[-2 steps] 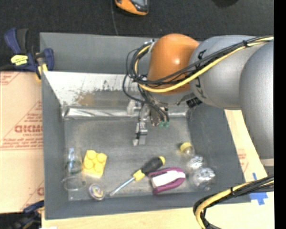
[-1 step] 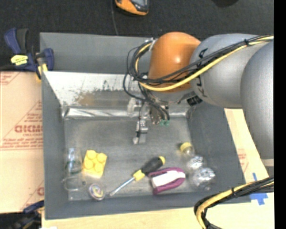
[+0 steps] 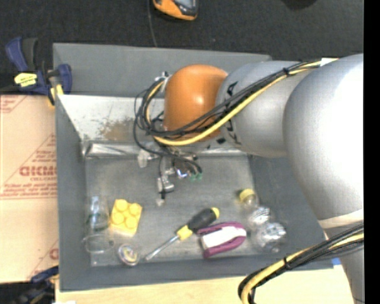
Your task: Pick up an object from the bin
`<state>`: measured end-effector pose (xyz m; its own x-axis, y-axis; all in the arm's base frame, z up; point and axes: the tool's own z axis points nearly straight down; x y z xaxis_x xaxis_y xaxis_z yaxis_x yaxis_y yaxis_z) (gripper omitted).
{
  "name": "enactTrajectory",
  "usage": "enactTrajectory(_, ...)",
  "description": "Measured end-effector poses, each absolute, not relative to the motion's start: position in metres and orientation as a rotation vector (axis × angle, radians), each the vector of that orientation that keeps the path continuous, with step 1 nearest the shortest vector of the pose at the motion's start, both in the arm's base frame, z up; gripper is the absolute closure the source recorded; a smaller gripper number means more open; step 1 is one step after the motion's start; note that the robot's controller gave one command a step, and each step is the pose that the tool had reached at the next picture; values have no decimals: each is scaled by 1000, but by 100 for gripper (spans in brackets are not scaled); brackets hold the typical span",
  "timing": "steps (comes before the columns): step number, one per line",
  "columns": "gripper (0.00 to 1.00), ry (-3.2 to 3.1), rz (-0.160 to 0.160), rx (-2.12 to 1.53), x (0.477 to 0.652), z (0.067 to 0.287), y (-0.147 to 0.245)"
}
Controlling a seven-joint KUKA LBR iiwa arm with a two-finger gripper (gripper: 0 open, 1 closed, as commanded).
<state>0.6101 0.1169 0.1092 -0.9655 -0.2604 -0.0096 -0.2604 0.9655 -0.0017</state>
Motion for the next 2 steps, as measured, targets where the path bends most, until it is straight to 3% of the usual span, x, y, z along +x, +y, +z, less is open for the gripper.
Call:
enactTrajectory(1,0,3085,2,-568,584,125,171)
enactTrajectory(2,0,2909,1,-1173,559,113,199)
